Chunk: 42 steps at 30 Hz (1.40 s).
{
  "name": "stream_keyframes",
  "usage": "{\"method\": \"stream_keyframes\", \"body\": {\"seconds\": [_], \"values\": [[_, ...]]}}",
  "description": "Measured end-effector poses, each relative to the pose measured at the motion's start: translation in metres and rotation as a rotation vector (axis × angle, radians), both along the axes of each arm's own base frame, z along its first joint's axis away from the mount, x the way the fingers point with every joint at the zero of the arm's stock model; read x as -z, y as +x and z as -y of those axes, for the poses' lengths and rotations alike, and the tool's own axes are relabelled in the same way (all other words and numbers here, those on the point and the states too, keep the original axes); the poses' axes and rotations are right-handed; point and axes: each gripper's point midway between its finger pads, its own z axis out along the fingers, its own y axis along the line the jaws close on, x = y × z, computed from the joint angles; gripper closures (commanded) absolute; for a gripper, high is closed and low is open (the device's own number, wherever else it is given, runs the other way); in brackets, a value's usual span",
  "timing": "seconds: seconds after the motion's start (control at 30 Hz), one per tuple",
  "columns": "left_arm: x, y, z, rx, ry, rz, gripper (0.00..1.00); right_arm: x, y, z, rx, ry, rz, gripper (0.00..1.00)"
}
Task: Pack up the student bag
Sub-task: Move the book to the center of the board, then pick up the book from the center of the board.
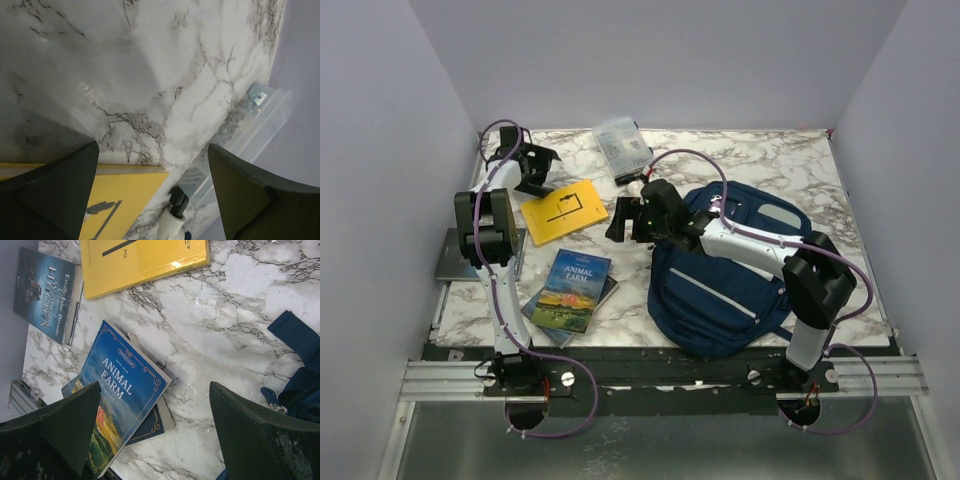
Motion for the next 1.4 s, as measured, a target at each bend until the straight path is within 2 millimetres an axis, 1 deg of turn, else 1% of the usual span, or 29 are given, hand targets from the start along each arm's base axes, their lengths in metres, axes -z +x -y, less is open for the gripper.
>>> {"method": "stream_keyframes", "body": {"seconds": [0.07, 0.1, 0.2, 0.27, 0.3, 0.33, 0.4, 0.43, 0.5, 0.53, 0.6, 0.67, 0.73, 0.8, 0.87, 0.93, 1.03, 1.13, 1.27, 1.4], "values": [[-0.001, -0.006, 0.006, 0.008, 0.0, -0.02, 0.09, 0.002, 0.0, 0.0, -0.001, -0.002, -0.002, 0.08], [-0.001, -0.01, 0.012, 0.019, 0.0, -0.029, 0.02, 0.002, 0.0, 0.0, -0.001, -0.002, -0.003, 0.08], [-0.001, -0.026, 0.032, 0.066, -0.009, -0.045, 0.01, 0.001, 0.001, -0.002, -0.004, 0.007, 0.002, 0.08], [0.0, -0.049, 0.056, 0.129, -0.033, -0.071, 0.02, 0.003, 0.003, -0.003, -0.007, 0.014, -0.001, 0.08], [0.001, -0.057, 0.063, 0.146, -0.04, -0.079, 0.02, 0.006, 0.005, -0.003, -0.008, 0.012, -0.008, 0.08], [0.002, -0.067, 0.075, 0.175, -0.046, -0.077, 0.02, 0.011, 0.006, -0.004, -0.014, 0.012, -0.022, 0.08], [-0.004, -0.084, 0.091, 0.222, -0.058, -0.07, 0.02, 0.023, 0.012, -0.006, -0.023, 0.016, -0.061, 0.08], [-0.008, -0.098, 0.098, 0.255, -0.056, -0.067, 0.02, 0.031, 0.017, -0.005, -0.024, 0.016, -0.085, 0.08], [-0.019, -0.114, 0.106, 0.314, -0.033, -0.057, 0.02, 0.047, 0.027, -0.003, -0.014, 0.012, -0.129, 0.09], [-0.026, -0.118, 0.109, 0.35, -0.009, -0.039, 0.02, 0.054, 0.029, -0.002, -0.014, 0.007, -0.151, 0.09], [-0.04, -0.121, 0.107, 0.401, 0.042, -0.003, 0.02, 0.066, 0.036, 0.003, 0.002, -0.005, -0.184, 0.1], [-0.055, -0.121, 0.097, 0.45, 0.13, 0.028, 0.02, 0.072, 0.04, 0.004, 0.012, -0.013, -0.203, 0.1], [-0.069, -0.122, 0.082, 0.475, 0.231, 0.057, 0.02, 0.076, 0.039, 0.004, 0.016, -0.013, -0.215, 0.1], [-0.076, -0.131, 0.069, 0.478, 0.304, 0.057, 0.02, 0.077, 0.04, 0.005, 0.024, -0.009, -0.226, 0.11], [-0.074, -0.147, 0.056, 0.471, 0.362, 0.025, 0.02, 0.078, 0.039, 0.004, 0.02, -0.002, -0.235, 0.11], [-0.062, -0.163, 0.046, 0.471, 0.394, -0.033, 0.02, 0.079, 0.039, 0.004, 0.013, 0.004, -0.24, 0.11], [-0.035, -0.184, 0.034, 0.465, 0.415, -0.146, 0.02, 0.08, 0.039, 0.002, 0.0, 0.017, -0.245, 0.12], [-0.016, -0.201, 0.026, 0.459, 0.43, -0.234, 0.02, 0.084, 0.037, -0.001, -0.017, 0.025, -0.258, 0.12], [-0.005, -0.203, 0.016, 0.437, 0.423, -0.276, 0.01, 0.086, 0.035, -0.004, -0.035, 0.04, -0.262, 0.12], [0.012, -0.205, 0.006, 0.409, 0.4, -0.334, 0.01, 0.085, 0.034, -0.007, -0.049, 0.052, -0.265, 0.12]]}}
